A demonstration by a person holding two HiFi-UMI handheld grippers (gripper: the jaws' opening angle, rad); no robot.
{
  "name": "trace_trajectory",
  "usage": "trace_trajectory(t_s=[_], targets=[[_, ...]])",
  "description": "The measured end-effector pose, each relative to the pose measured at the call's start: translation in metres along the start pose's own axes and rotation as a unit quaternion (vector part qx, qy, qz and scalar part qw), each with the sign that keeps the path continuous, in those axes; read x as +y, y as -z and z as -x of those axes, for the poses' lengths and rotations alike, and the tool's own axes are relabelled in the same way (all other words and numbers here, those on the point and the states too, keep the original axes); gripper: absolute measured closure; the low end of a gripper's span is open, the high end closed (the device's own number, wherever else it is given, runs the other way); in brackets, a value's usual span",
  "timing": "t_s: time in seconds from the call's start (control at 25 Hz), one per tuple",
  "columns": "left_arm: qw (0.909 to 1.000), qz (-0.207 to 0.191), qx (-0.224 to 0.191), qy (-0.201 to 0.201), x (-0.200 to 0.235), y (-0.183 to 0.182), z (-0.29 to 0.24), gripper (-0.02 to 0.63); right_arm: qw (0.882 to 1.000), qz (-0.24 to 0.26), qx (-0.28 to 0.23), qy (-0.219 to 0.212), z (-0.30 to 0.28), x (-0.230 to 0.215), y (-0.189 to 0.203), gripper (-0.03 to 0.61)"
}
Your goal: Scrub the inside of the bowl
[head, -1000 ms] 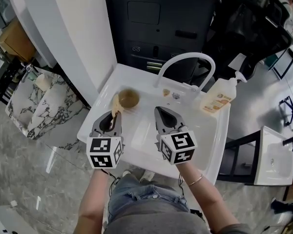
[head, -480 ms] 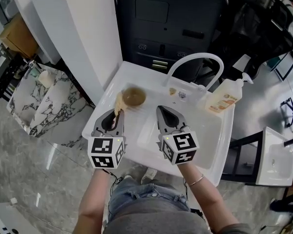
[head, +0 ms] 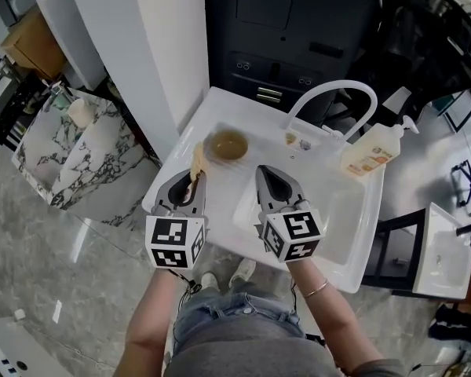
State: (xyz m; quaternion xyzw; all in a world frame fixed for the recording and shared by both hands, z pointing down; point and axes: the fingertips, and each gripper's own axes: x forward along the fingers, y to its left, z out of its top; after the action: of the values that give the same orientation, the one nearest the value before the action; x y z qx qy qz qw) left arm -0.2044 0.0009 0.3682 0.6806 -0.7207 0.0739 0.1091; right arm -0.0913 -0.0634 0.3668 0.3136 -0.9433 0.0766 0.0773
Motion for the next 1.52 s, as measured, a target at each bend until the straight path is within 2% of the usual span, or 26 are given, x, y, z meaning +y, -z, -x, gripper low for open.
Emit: trace_trajectory(t_s=[0.72, 1.0, 1.24, 1.52], targets=[[0.9998, 0.016, 0.002, 0.009, 0.020, 0.029, 0.056, 0.568, 1.000, -0.015, 0.018, 0.014, 0.017, 0.053, 0.029, 0.569], [0.9999, 0.007, 0.007, 0.013, 0.028, 0.046, 0.083, 0.568, 0.999, -0.022, 0.025, 0.017, 0.028, 0.077, 0.044, 0.568], [0.9997, 0.009, 0.010, 0.019, 0.032, 0.049, 0.098, 0.568, 0.999, -0.027, 0.016, 0.023, 0.038, 0.086, 0.040, 0.569], [0.9997, 0.007, -0.013, 0.020, 0.034, 0.035, 0.099, 0.568, 0.999, -0.010, -0.006, 0.038, 0.049, 0.084, 0.022, 0.571]])
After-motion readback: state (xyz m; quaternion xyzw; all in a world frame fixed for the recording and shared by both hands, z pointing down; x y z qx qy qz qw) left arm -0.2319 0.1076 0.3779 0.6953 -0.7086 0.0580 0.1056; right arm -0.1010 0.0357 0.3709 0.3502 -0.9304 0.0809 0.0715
